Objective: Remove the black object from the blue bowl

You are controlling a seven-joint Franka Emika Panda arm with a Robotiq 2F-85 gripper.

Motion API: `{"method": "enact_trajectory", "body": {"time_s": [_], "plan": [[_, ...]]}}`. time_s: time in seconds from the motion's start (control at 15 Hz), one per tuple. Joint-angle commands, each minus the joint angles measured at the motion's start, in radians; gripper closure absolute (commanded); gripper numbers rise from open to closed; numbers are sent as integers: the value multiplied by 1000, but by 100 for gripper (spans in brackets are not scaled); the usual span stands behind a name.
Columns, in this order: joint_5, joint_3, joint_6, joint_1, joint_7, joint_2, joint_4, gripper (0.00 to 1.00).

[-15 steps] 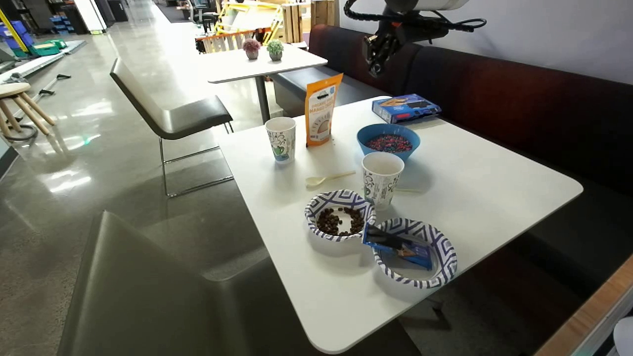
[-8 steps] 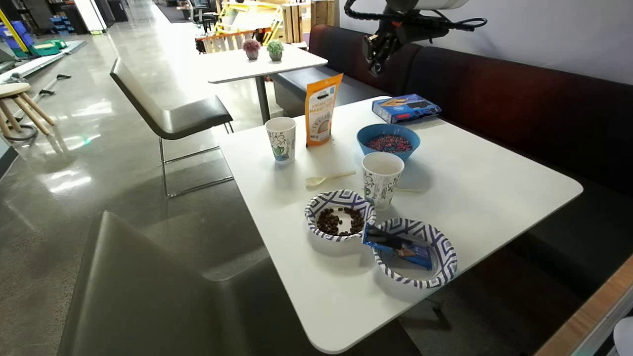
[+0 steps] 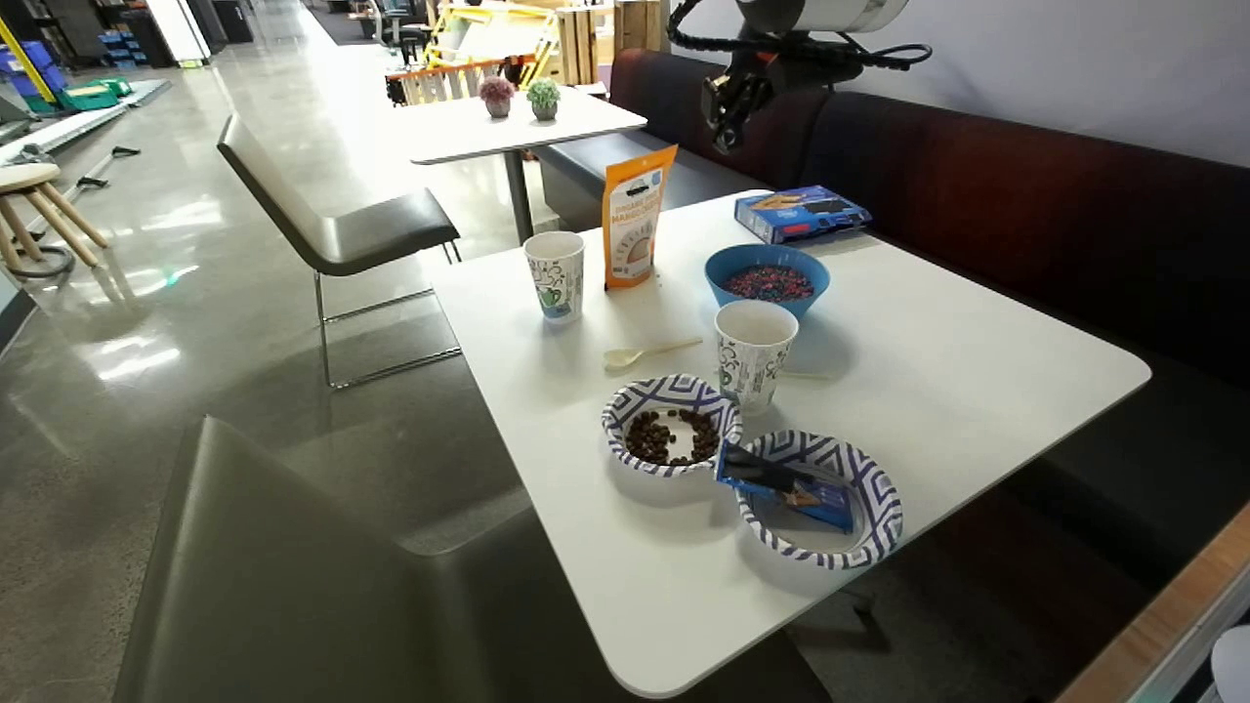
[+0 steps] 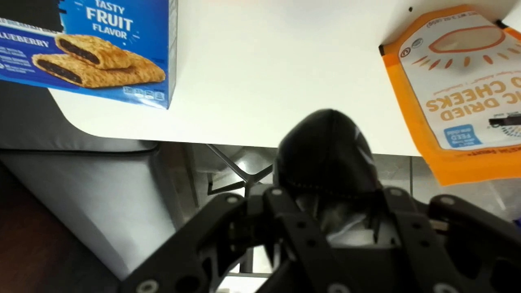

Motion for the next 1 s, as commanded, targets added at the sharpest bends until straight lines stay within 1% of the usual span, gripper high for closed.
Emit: {"method": "enact_trajectory", "body": {"time_s": [0.0, 0.2, 0.53, 0.8, 0.93], "plan": [[24, 101, 4, -84, -187, 113, 96, 85], [-20, 116, 10, -109, -278, 186, 141, 85], [-2, 233, 8, -205, -500, 302, 199, 85], [-9, 276, 7, -223, -632, 383, 249, 85], [-18, 270, 1, -212, -671, 409, 266, 85]]}}
